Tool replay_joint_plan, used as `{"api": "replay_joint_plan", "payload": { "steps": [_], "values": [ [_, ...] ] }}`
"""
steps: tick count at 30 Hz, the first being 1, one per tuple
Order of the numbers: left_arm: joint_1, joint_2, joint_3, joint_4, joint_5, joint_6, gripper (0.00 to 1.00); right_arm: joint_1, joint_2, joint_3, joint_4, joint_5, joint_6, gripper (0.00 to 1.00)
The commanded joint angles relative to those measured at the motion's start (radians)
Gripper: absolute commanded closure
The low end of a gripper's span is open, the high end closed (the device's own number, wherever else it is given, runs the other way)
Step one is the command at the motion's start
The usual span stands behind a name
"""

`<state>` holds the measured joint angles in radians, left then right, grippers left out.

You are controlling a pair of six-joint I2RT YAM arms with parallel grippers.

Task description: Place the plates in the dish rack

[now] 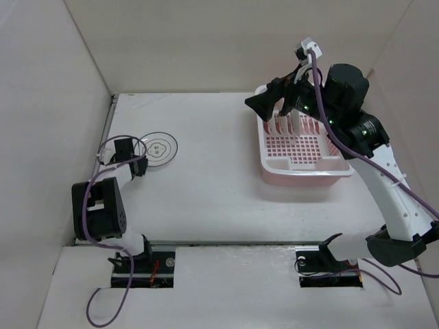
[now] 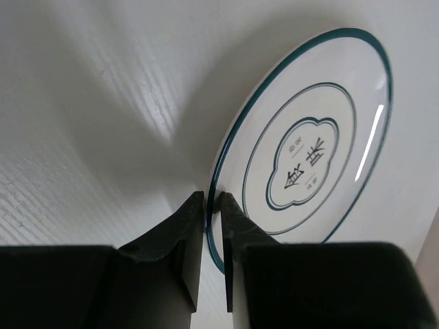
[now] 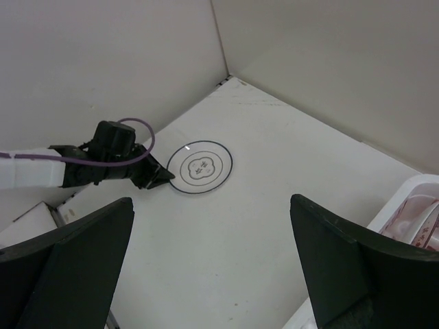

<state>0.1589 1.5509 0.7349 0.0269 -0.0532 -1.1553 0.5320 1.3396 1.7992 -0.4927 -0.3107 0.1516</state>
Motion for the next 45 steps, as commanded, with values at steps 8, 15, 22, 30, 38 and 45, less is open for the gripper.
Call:
{"api": "replay_joint_plan", "payload": {
  "steps": [8, 15, 22, 30, 38, 45],
  "values": [
    [-0.015, -0.193, 0.245, -0.111, -0.034, 0.327, 1.00, 0.111, 0.076, 0.000, -0.058, 0.169, -0.271, 0.00],
    [-0.015, -0.150, 0.461, -0.324, 0.065, 0.419, 1.00, 0.338, 0.167, -0.079, -0.044, 0.372, -0.604, 0.00],
    [-0.015, -0.159, 0.586, -0.423, 0.297, 0.372, 1.00, 0.463, 0.246, -0.149, 0.169, 0.470, -0.822, 0.02],
    [-0.015, -0.203, 0.675, -0.495, 0.409, 0.353, 1.00, 0.485, 0.348, -0.133, 0.273, 0.460, -0.885, 0.02],
    [-0.047, -0.233, 0.666, -0.509, 0.501, 0.301, 1.00, 0.494, 0.425, -0.089, 0.264, 0.441, -0.894, 0.04],
    [-0.119, -0.242, 0.686, -0.518, 0.510, 0.270, 1.00, 0.522, 0.494, -0.070, 0.318, 0.602, -0.894, 0.05]
  ]
}}
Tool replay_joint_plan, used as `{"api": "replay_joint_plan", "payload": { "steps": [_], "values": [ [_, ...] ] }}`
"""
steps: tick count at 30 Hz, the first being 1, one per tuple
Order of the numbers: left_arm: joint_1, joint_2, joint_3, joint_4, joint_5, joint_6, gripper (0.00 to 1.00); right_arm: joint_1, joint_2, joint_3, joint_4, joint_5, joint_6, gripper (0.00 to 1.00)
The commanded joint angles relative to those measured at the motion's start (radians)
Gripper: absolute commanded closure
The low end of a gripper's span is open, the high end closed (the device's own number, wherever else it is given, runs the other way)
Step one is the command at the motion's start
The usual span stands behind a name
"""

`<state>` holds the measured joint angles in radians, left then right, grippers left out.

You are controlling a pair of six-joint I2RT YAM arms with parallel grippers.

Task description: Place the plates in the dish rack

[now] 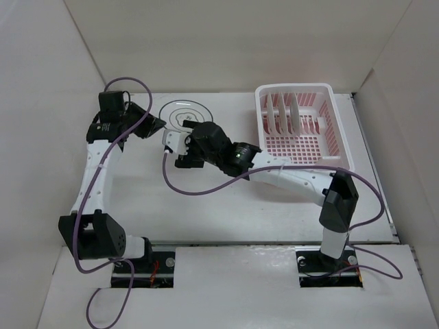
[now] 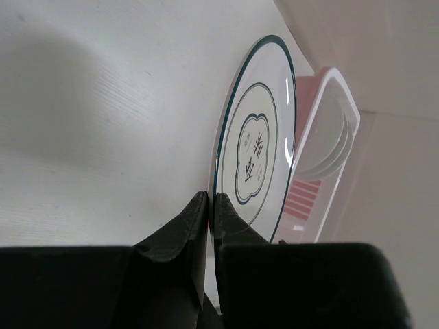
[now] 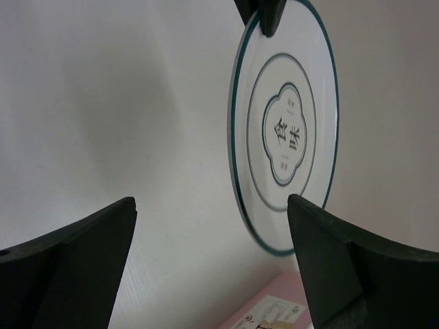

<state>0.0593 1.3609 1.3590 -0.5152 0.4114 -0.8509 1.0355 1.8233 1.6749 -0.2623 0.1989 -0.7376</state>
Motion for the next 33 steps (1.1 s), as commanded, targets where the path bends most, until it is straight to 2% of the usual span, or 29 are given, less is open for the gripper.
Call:
{"api": "replay_joint_plan", "payload": {
  "steps": [1, 3, 7, 9, 10, 11, 14, 17, 18, 24, 27, 28, 29, 31, 33],
  "values": [
    [-0.033, -0.052, 0.071, 0.024, 0.046, -0.034, 1.00, 0.018, 0.020, 0.065, 0.100, 0.106, -0.005, 0.05],
    [-0.046, -0.052, 0.080, 0.024, 0.046, -0.034, 1.00, 0.018, 0.031, 0.075, 0.112, 0.132, -0.005, 0.08],
    [-0.055, -0.052, 0.080, 0.015, 0.046, -0.034, 1.00, 0.018, 0.051, 0.075, 0.135, 0.195, 0.004, 0.27],
    [-0.055, -0.052, 0.089, 0.015, 0.046, -0.034, 1.00, 0.018, 0.051, 0.075, 0.144, 0.195, 0.004, 0.44],
    [-0.055, -0.052, 0.089, 0.006, 0.046, -0.034, 1.00, 0.018, 0.051, 0.075, 0.144, 0.195, 0.004, 0.59],
    [-0.055, -0.052, 0.089, 0.006, 0.046, -0.025, 1.00, 0.018, 0.051, 0.075, 0.144, 0.207, 0.004, 0.70],
    [-0.055, -0.052, 0.098, 0.006, 0.046, -0.025, 1.00, 0.018, 0.060, 0.075, 0.155, 0.227, 0.015, 0.72],
    [-0.064, -0.052, 0.098, 0.006, 0.046, -0.025, 1.00, 0.018, 0.060, 0.075, 0.164, 0.237, 0.015, 0.91],
    [-0.064, -0.052, 0.098, 0.015, 0.046, -0.016, 1.00, 0.018, 0.060, 0.075, 0.176, 0.247, 0.024, 1.00],
    [-0.064, -0.033, 0.107, 0.035, 0.075, -0.016, 1.00, 0.018, 0.050, 0.063, 0.209, 0.284, 0.024, 1.00],
    [-0.064, -0.023, 0.118, 0.089, 0.098, -0.025, 1.00, 0.018, 0.031, 0.054, 0.218, 0.310, 0.036, 1.00],
    [-0.064, -0.014, 0.118, 0.136, 0.146, -0.025, 1.00, 0.018, 0.031, 0.054, 0.218, 0.322, 0.037, 1.00],
    [-0.064, 0.003, 0.118, 0.156, 0.171, -0.025, 0.98, 0.018, 0.022, 0.054, 0.218, 0.323, 0.049, 1.00],
    [-0.064, 0.036, 0.127, 0.260, 0.287, -0.037, 0.71, 0.018, 0.001, 0.042, 0.218, 0.335, 0.059, 1.00],
    [-0.064, 0.047, 0.156, 0.297, 0.339, -0.037, 0.67, 0.018, -0.016, 0.023, 0.218, 0.344, 0.072, 1.00]
  ]
}}
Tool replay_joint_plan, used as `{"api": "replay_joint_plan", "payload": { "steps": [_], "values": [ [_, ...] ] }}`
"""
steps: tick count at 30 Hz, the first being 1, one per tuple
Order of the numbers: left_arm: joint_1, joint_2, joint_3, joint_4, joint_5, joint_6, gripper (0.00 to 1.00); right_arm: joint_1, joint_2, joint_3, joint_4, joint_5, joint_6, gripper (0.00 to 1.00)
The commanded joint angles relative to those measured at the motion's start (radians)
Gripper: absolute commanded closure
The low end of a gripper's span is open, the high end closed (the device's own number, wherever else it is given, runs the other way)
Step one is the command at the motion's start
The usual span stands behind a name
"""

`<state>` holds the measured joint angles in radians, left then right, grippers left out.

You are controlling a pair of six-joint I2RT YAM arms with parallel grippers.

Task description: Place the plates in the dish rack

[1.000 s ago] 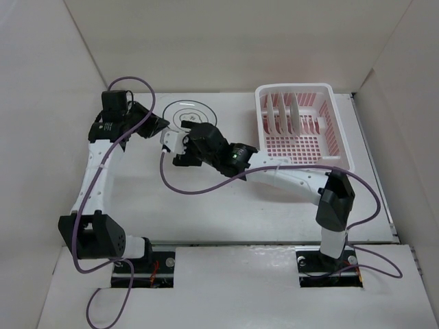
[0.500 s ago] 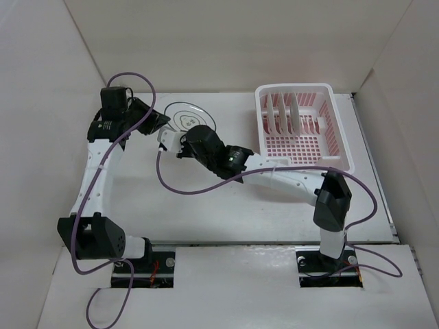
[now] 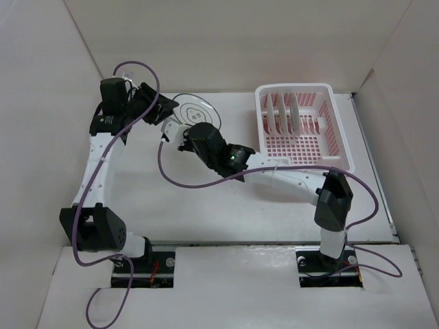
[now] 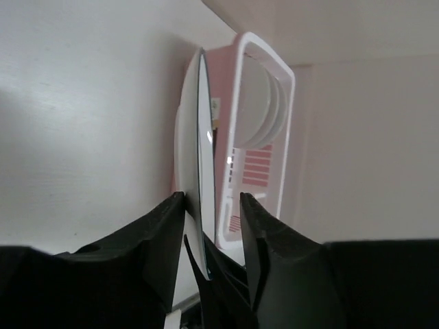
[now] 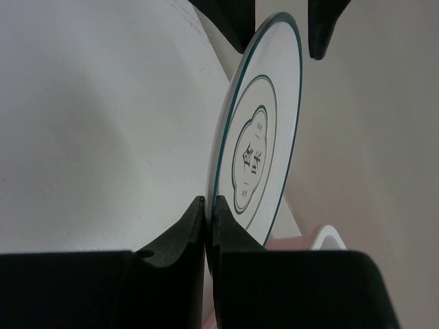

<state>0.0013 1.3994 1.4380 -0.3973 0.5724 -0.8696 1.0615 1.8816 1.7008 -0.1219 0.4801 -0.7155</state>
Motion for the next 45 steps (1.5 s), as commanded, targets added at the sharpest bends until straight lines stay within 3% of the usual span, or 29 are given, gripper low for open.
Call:
{"api": "replay_joint_plan", "payload": {
  "steps": [1, 3, 4, 5, 8, 9, 12, 15, 16, 18, 19, 21, 24, 27, 31, 35, 40, 45],
  "values": [
    [-0.006, 0.018, 0.088, 0.192, 0.178, -0.019, 0.65, -0.008, -0.090, -0.003, 0.077, 0.072, 0.066, 1.00],
    [-0.006, 0.018, 0.116, 0.192, 0.147, 0.001, 0.55, -0.008, -0.102, -0.003, 0.077, 0.127, 0.089, 1.00],
    [-0.006, 0.018, 0.168, 0.161, 0.117, 0.024, 0.32, -0.017, -0.117, 0.012, 0.077, 0.153, 0.146, 1.00],
    [-0.006, 0.018, 0.202, 0.119, 0.021, 0.058, 0.01, -0.027, -0.133, 0.022, 0.055, 0.164, 0.177, 1.00],
    [-0.017, 0.052, 0.317, -0.073, -0.191, 0.200, 0.00, -0.077, -0.220, 0.022, 0.025, 0.164, 0.284, 1.00],
    [-0.017, 0.052, 0.332, -0.145, -0.371, 0.233, 0.00, -0.101, -0.243, 0.022, 0.012, 0.164, 0.306, 1.00],
    [-0.069, 0.090, 0.341, -0.254, -0.724, 0.336, 0.00, -0.167, -0.324, 0.049, -0.080, 0.141, 0.385, 1.00],
    [-0.069, 0.122, 0.294, -0.299, -0.850, 0.365, 0.00, -0.273, -0.410, 0.092, -0.216, 0.036, 0.517, 1.00],
    [-0.069, 0.122, 0.273, -0.313, -0.868, 0.341, 0.00, -0.385, -0.436, 0.092, -0.238, -0.101, 0.556, 1.00],
    [-0.014, 0.135, 0.184, -0.313, -0.806, 0.293, 0.00, -0.516, -0.514, 0.061, -0.254, -0.254, 0.646, 1.00],
    [0.006, 0.121, 0.144, -0.290, -0.710, 0.279, 0.00, -0.578, -0.533, 0.043, -0.254, -0.314, 0.657, 1.00],
    [0.034, 0.081, 0.029, -0.216, -0.652, 0.270, 0.00, -0.724, -0.555, 0.020, -0.290, -0.431, 0.657, 1.00],
    [0.029, 0.070, 0.002, -0.204, -0.641, 0.279, 0.00, -0.917, -0.555, -0.007, -0.303, -0.593, 0.668, 1.00],
    [0.005, 0.091, 0.024, -0.213, -0.655, 0.279, 0.00, -1.039, -0.581, -0.088, -0.262, -0.656, 0.668, 1.00],
    [-0.044, 0.114, 0.064, -0.213, -0.655, 0.288, 0.00, -1.060, -0.515, -0.098, -0.275, -0.727, 0.637, 1.00],
    [-0.064, 0.124, 0.096, -0.222, -0.655, 0.288, 0.00, -1.135, -0.441, -0.128, -0.244, -0.932, 0.651, 1.00],
    [-0.075, 0.115, 0.061, -0.212, -0.645, 0.297, 0.00, -1.144, -0.421, -0.150, -0.205, -0.936, 0.642, 1.00],
    [-0.084, 0.105, 0.039, -0.190, -0.606, 0.317, 0.00, -1.209, -0.354, -0.161, -0.216, -1.072, 0.630, 1.00]
  ]
}}
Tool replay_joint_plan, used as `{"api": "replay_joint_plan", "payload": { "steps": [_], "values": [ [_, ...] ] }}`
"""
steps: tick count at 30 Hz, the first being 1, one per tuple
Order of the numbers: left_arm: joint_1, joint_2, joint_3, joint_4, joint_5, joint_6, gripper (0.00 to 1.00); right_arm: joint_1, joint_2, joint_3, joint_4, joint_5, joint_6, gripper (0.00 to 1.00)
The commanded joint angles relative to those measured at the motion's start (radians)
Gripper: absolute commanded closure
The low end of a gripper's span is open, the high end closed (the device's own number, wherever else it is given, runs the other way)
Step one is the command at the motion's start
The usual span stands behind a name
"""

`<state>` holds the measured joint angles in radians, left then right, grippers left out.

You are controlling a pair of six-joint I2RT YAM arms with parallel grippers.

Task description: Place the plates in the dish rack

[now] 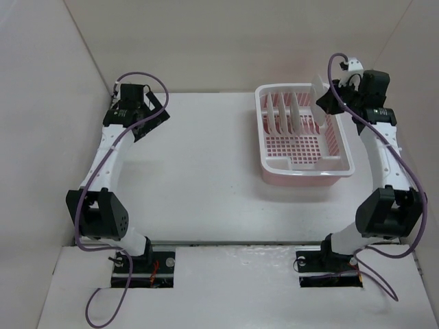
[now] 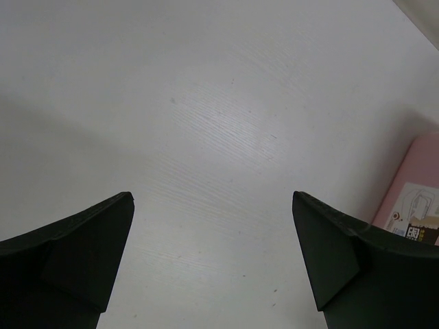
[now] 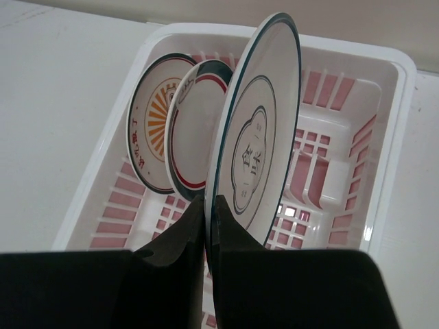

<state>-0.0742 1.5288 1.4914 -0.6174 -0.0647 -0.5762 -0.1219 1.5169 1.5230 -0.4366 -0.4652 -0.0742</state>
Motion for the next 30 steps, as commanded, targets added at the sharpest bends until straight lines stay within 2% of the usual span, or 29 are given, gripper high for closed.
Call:
{"api": "replay_joint_plan", "payload": {
  "steps": [1, 17, 30],
  "values": [
    [-0.009, -0.033, -0.014, 0.039, 0.031, 0.024, 0.00, -0.025, 0.032, 0.029, 0.085, -0.136, -0.012, 1.00],
    [-0.027, -0.004, 0.004, 0.048, 0.049, 0.033, 0.00, -0.025, 0.104, -0.020, 0.171, -0.064, 0.031, 1.00],
    [-0.027, -0.013, -0.005, 0.048, 0.059, 0.042, 0.00, -0.025, 0.169, -0.001, 0.171, -0.085, 0.040, 1.00]
  ]
}}
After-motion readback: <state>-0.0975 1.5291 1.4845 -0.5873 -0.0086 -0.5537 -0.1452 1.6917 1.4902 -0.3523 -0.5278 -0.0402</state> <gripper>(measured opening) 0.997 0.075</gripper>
